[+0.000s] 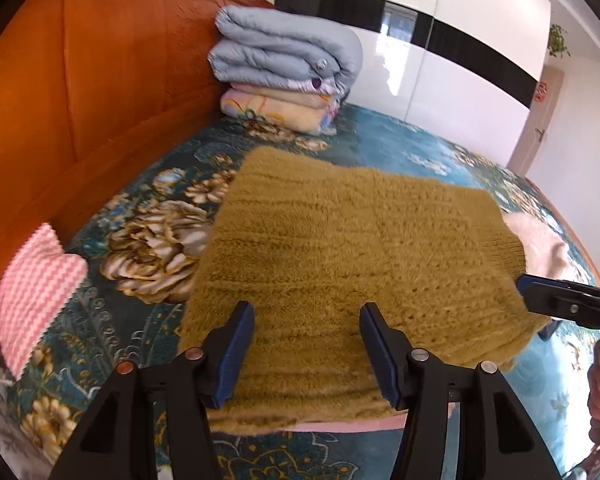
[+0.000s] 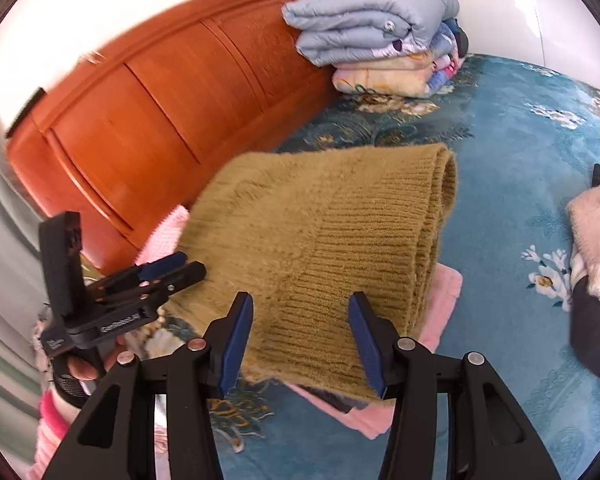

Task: Fold clothes
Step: 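Open both grippers and withdraw them from the stacked sweater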

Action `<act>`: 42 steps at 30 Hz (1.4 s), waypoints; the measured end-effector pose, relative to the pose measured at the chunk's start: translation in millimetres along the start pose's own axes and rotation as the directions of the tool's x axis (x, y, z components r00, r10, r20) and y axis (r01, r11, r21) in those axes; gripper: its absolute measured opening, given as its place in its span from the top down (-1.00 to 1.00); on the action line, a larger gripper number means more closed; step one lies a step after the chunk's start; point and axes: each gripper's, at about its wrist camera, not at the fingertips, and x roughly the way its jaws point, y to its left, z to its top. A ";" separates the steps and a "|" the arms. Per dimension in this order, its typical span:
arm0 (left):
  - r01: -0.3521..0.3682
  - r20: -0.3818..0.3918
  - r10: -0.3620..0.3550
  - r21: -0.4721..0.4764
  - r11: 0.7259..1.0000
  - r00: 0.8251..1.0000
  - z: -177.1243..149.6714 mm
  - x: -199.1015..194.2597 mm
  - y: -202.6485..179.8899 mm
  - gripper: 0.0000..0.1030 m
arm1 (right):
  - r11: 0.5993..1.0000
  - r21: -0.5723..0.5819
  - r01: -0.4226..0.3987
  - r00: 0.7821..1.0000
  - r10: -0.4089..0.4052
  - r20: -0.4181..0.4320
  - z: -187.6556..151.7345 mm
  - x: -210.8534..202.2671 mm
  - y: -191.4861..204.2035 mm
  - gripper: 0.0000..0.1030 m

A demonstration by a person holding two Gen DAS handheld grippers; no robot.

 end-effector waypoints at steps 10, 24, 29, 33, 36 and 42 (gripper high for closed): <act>-0.072 0.105 0.070 0.012 0.997 0.992 -61.6 -35.0 -37.8 -0.44 | 0.991 -0.123 0.046 0.996 -0.036 0.081 -54.1 -32.6 17.0 -0.24; -0.053 0.135 0.073 -0.147 0.988 0.988 -110.2 -18.2 -42.2 -1.00 | 0.972 -0.196 0.128 0.992 -0.128 0.011 -92.6 -3.7 22.1 -0.63; -0.102 0.123 0.118 -0.132 0.986 0.985 -115.3 -9.6 -47.4 -1.00 | 0.967 -0.209 0.145 0.989 -0.145 0.014 -98.5 -0.2 19.9 -0.92; -0.114 0.106 0.129 -0.132 0.985 0.986 -119.3 -6.1 -50.0 -1.00 | 0.970 -0.191 0.149 0.989 -0.148 0.019 -98.2 1.4 15.6 -1.00; -0.124 0.095 0.137 -0.133 0.983 0.986 -121.8 -2.2 -51.6 -1.00 | 0.964 -0.202 0.170 0.985 -0.171 0.012 -98.9 5.5 14.7 -1.00; -0.138 0.085 0.150 -0.130 0.982 0.985 -123.2 4.5 -53.9 -1.00 | 0.961 -0.197 0.193 0.981 -0.194 0.012 -99.9 10.0 9.4 -1.00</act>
